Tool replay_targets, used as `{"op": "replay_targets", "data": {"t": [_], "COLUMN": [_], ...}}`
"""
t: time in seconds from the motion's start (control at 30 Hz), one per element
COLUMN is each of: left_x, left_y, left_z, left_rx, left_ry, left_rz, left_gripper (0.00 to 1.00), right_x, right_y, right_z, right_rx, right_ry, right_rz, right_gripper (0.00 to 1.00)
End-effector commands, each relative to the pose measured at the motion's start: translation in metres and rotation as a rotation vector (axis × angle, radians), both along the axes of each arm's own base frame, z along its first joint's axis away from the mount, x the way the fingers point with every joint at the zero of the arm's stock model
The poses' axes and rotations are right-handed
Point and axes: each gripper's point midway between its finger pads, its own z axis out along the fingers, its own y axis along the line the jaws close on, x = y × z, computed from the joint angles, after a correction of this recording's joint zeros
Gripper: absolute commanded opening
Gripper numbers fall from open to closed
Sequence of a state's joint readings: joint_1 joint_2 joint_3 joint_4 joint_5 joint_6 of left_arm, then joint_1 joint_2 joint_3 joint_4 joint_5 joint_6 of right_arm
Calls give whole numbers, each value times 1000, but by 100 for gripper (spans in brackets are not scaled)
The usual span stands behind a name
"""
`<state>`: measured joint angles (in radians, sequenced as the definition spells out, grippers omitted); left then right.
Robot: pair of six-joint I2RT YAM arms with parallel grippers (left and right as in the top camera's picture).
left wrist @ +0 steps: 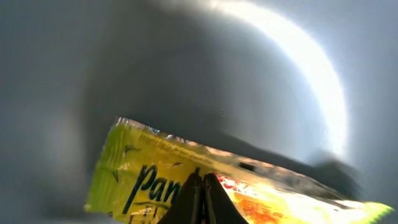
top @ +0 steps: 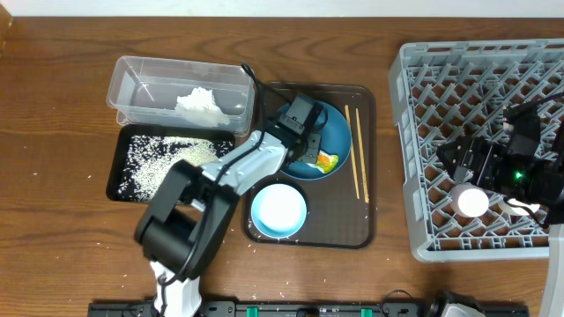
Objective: Sort waste into correct bins and load items into the dishwasher rack
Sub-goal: 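Grasp the yellow snack wrapper on the blue plate and lift it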
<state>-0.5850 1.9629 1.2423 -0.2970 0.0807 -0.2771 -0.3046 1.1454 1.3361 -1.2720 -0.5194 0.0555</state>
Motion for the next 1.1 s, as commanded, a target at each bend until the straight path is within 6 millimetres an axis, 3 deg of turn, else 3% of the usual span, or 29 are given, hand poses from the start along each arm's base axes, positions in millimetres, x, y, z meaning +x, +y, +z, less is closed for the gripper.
{"op": "replay_targets", "data": {"t": [0.0,0.07,0.13,0.23,0.37,0.43,0.6,0.73,0.9,0.93,1.07], "left_x": [8,6,0,-10,-6,0,17,13,1,1,2], "left_y": [-4,-2,2,8,9,7,7,9,10,10,10], "left_z": [53,58,53,36,18,15,7,-9,-32,-33,-32], "left_rx": [-29,-40,-64,-115,-211,-266,-334,-327,-292,-290,-277], "left_ry": [-117,-108,-48,82,176,190,162,205,281,281,270], "left_rz": [-68,-43,49,276,588,698,839,903,937,937,887], "left_gripper": [6,6,32,43,44,50,55,63,63,58,19], "right_x": [0,0,0,0,1,0,-1,-1,-1,-2,-2], "right_y": [3,3,3,3,3,3,3,3,4,4,4], "right_z": [4,4,4,4,4,4,3,3,3,3,3], "right_rx": [-8,-8,-8,-8,-8,-8,-5,-5,-5,-5,-4], "right_ry": [-16,-17,-17,-17,-18,-15,-8,-8,-7,-6,-4], "right_rz": [18,18,18,18,18,18,18,18,18,18,18], "right_gripper": [93,93,93,93,93,93,93,93,93,93,93]}}
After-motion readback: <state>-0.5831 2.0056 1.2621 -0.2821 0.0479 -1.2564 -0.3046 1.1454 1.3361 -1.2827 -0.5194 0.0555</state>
